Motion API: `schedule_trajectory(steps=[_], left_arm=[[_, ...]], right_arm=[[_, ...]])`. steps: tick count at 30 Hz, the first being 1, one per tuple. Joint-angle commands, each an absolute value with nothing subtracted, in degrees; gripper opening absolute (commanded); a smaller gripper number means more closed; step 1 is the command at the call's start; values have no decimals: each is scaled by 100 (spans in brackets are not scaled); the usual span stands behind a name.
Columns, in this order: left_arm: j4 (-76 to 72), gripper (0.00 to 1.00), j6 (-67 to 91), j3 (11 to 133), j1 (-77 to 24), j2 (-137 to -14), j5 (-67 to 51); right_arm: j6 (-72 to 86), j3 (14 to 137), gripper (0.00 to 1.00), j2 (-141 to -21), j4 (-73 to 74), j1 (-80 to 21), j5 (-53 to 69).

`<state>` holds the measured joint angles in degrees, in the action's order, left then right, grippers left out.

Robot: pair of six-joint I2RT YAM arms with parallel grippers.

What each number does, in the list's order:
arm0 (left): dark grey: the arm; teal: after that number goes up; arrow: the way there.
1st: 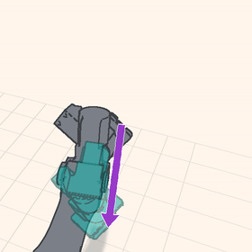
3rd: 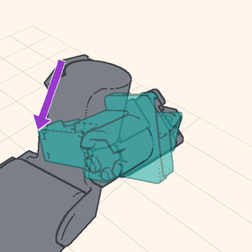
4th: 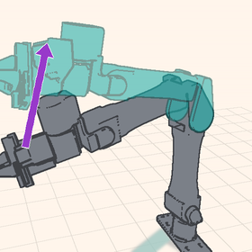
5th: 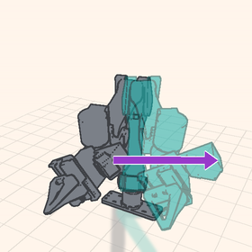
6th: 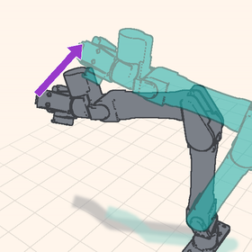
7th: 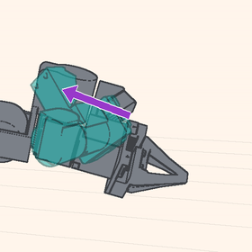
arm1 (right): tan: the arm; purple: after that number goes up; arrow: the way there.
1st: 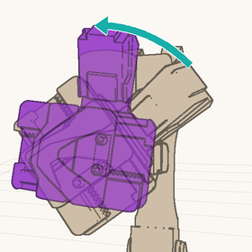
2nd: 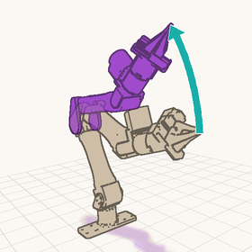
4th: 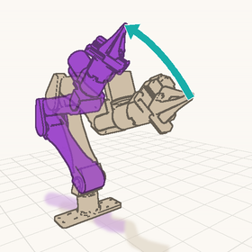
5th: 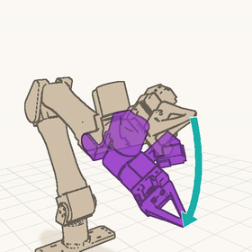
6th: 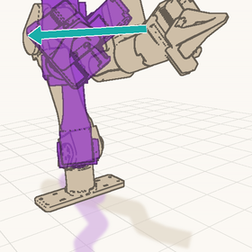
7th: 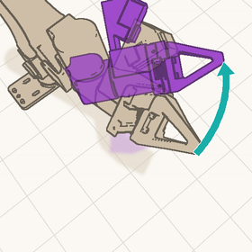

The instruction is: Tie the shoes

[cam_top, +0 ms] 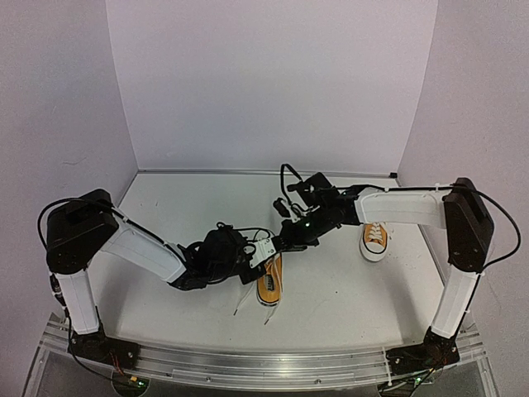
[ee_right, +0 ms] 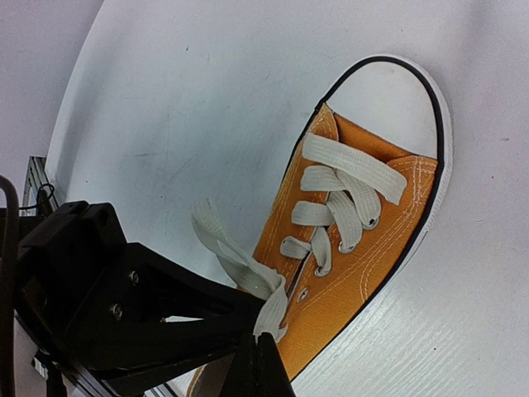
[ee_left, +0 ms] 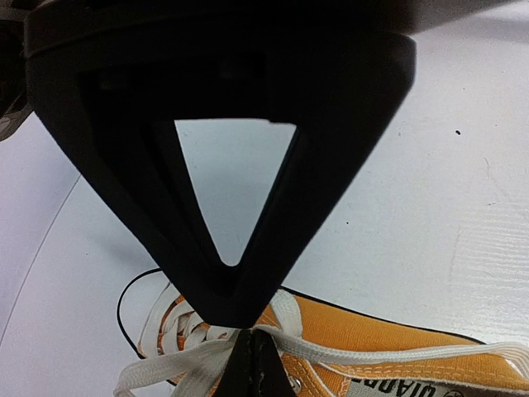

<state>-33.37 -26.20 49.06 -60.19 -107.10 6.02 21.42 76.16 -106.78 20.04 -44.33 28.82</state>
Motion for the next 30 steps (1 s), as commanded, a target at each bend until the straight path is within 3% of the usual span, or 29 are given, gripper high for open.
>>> schedule_trajectory(steps=[1, 15, 20, 24, 27, 30], left_arm=[[-3821, 0, -2431, 4932, -6029, -10973, 604], [-4343, 0, -2546, 4715, -6027, -11089, 404], [-4446, 0, -2513, 4640, -6021, -11076, 389], [-4494, 0, -2515, 4605, -6021, -11070, 395], [-4472, 0, -2548, 4618, -6017, -11077, 406], [-4422, 0, -2583, 4656, -6012, -11094, 395]], right_arm=[[2262, 7512, 0, -10333, 1716, -4474, 3104], [2651, 7194, 1, -10324, 1141, -4469, 3771], [2659, 6986, 15, -10111, 1134, -4280, 3907], [2632, 6689, 32, -9600, 1114, -3837, 3791], [2672, 6536, 32, -9452, 1126, -3626, 3512], [2723, 6488, 26, -9684, 1175, -3592, 3291]])
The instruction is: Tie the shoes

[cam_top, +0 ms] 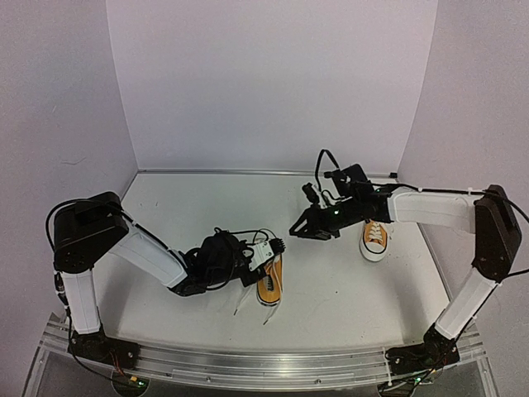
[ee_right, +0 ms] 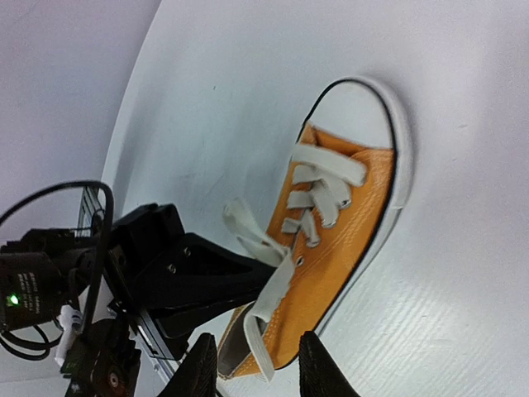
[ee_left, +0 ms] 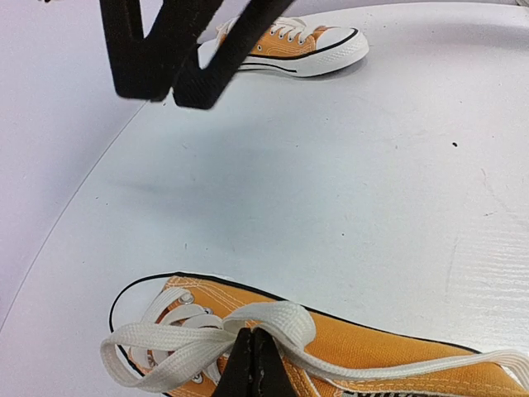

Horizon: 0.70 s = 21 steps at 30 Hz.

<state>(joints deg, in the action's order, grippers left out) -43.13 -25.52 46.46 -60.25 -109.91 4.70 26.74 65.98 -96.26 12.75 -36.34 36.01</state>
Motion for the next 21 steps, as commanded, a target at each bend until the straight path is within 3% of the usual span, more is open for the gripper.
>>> schedule_trajectory(steps=[1, 5, 21], left_arm=[[-4412, 0, -2589, 4665, -6012, -11095, 396], [-4338, 0, -2616, 4680, -6012, -11073, 403], [-4241, 0, -2744, 4673, -6012, -11046, 361]], right_arm=[[2716, 6487, 22, -9828, 1175, -3597, 3380], [2791, 6458, 11, -10253, 995, -3602, 3659], [3225, 6383, 14, -10757, 90, -3773, 4714]])
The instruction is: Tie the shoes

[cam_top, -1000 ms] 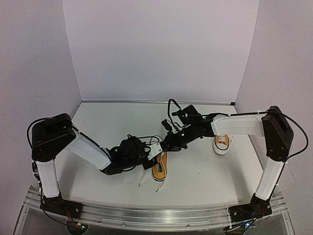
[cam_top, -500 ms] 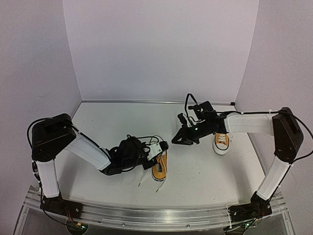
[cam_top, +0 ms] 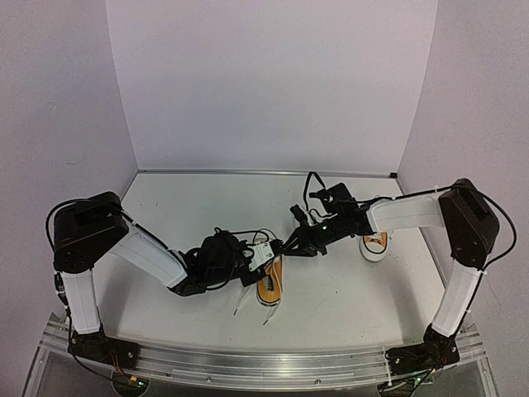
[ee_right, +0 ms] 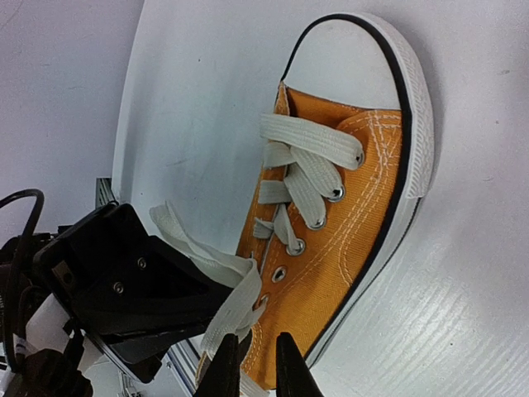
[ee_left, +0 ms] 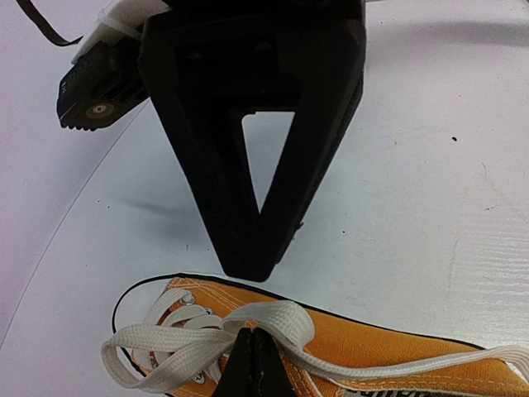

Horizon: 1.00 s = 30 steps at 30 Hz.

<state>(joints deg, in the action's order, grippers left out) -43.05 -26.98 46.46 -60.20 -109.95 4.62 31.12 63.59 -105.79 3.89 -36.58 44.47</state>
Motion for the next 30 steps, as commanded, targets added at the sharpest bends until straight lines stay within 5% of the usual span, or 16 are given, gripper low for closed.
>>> schedule_trajectory(steps=[1, 30], left_arm=[[-4244, 0, -2746, 4678, -6012, -11048, 365], [-4262, 0, -2743, 4735, -6012, -11148, 305]], right_arm=[[3226, 6396, 14, -10780, 82, -3802, 4715], [3621, 6200, 18, -11011, -631, -3942, 5168]])
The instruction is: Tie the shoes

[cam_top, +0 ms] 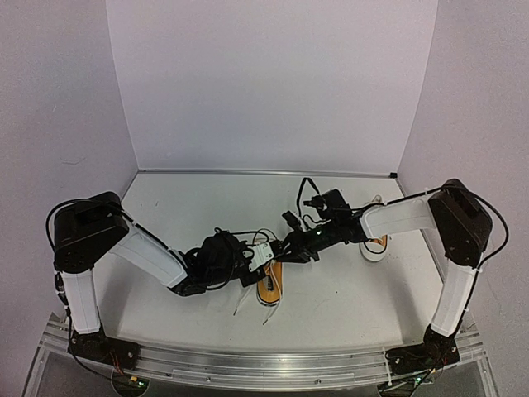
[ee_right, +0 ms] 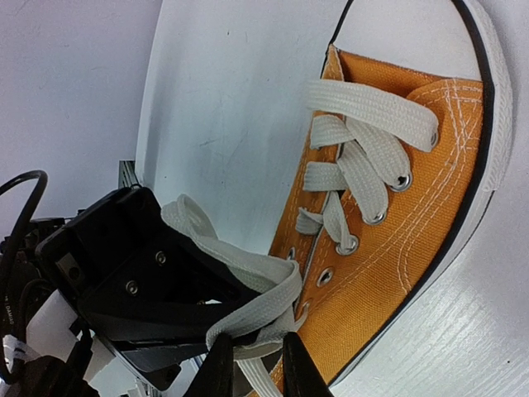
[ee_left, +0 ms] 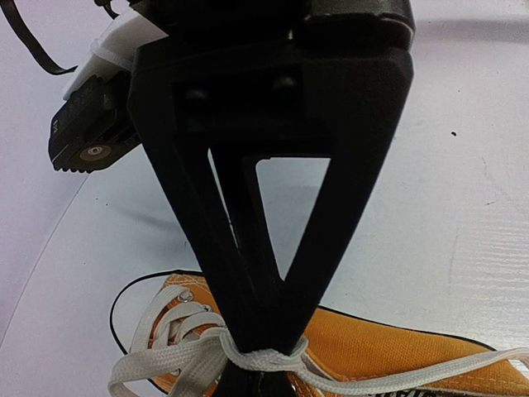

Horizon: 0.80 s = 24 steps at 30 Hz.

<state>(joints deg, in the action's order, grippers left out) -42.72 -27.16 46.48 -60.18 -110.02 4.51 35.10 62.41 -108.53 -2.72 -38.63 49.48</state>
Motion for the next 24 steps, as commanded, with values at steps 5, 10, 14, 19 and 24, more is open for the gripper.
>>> schedule_trajectory(steps=[5, 10, 14, 19, 24], left_arm=[[-4293, 0, -2721, 4746, -6012, -11168, 290], [-4319, 0, -2725, 4751, -6012, -11164, 309], [-4269, 0, -2734, 4735, -6012, -11084, 380], [-3735, 12, -2806, 4638, -6012, -10611, 440], [-3253, 22, -2881, 4407, -6012, -10098, 383]], right_arm=[[3695, 6207, 14, -11146, -723, -3943, 5226], [3716, 6182, 1, -11121, -765, -3930, 5217], [3709, 6138, 0, -10993, -760, -3930, 5122], [3700, 6044, 0, -10724, -749, -3920, 4915], [3702, 6021, 0, -10636, -739, -3921, 4778]])
